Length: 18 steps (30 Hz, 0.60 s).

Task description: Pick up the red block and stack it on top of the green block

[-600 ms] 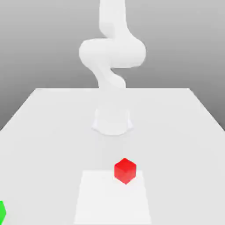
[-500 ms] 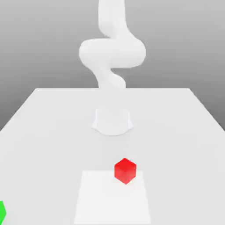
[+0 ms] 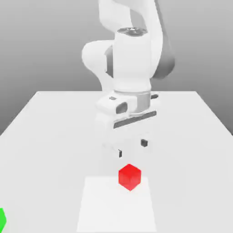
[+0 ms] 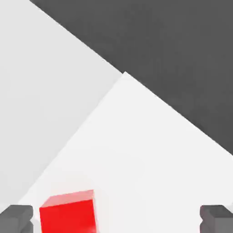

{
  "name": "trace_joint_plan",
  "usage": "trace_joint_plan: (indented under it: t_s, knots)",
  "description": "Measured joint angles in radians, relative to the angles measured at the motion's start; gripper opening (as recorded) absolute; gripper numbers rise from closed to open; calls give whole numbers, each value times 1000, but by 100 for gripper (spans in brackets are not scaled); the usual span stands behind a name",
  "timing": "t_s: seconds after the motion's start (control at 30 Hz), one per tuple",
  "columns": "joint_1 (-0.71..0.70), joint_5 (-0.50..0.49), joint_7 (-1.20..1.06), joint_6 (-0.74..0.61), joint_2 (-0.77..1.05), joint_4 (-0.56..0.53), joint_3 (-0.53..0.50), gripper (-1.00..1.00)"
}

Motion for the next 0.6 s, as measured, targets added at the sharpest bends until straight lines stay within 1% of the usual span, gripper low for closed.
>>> trace_joint_plan:
  t_s: [0.07, 0.17, 0.2, 0.43, 0.6]
  knots:
    - [4, 37, -44, 79, 98, -3, 15, 0]
    - [-35, 81, -81, 177, 214, 9, 63, 0]
    - [-51, 80, -81, 206, 248, 13, 79, -100]
    - [-60, 81, -81, 211, 255, 14, 87, -100]
    - [-57, 30, -44, 78, 100, -8, 70, -100]
